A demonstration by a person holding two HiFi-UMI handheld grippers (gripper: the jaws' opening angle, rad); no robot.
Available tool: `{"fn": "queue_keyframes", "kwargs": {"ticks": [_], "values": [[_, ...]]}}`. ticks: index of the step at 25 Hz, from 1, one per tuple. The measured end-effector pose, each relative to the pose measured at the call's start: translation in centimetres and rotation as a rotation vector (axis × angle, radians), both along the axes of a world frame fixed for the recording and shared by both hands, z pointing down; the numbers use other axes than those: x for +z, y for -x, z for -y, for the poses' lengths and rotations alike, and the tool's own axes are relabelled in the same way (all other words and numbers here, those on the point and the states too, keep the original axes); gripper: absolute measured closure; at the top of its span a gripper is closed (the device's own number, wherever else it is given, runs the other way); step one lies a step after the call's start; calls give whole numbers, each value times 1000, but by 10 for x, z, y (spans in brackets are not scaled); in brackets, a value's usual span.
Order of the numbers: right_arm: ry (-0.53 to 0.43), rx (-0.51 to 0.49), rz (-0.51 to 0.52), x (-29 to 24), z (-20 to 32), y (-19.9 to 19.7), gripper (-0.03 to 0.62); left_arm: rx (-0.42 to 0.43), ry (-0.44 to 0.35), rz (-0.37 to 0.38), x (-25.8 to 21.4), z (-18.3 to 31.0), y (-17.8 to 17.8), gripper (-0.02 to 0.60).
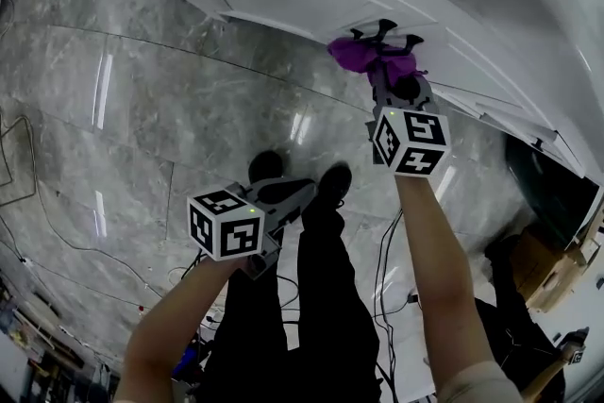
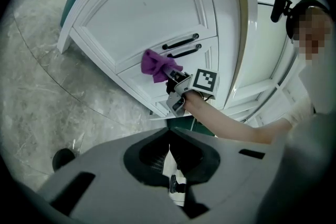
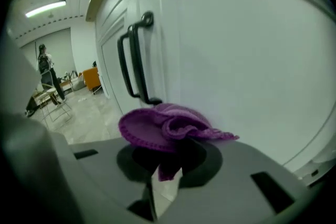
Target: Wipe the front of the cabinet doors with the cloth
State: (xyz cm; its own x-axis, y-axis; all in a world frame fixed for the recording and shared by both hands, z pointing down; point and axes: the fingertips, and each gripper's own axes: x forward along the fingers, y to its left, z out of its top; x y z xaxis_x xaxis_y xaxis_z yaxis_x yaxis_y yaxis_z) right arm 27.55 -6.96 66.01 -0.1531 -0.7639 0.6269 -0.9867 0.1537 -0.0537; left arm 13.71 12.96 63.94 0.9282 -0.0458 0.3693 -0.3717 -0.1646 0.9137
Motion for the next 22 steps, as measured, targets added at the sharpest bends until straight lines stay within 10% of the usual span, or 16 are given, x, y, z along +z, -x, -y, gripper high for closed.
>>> {"fn": "queue_keyframes", "kwargs": {"ticks": [14, 22], "values": [[402, -117, -204, 180, -3, 3, 531, 1, 37, 25, 30, -17, 19, 561], [236, -198, -11, 58, -19, 67, 531, -36, 36, 23, 5, -9, 32, 561]]}}
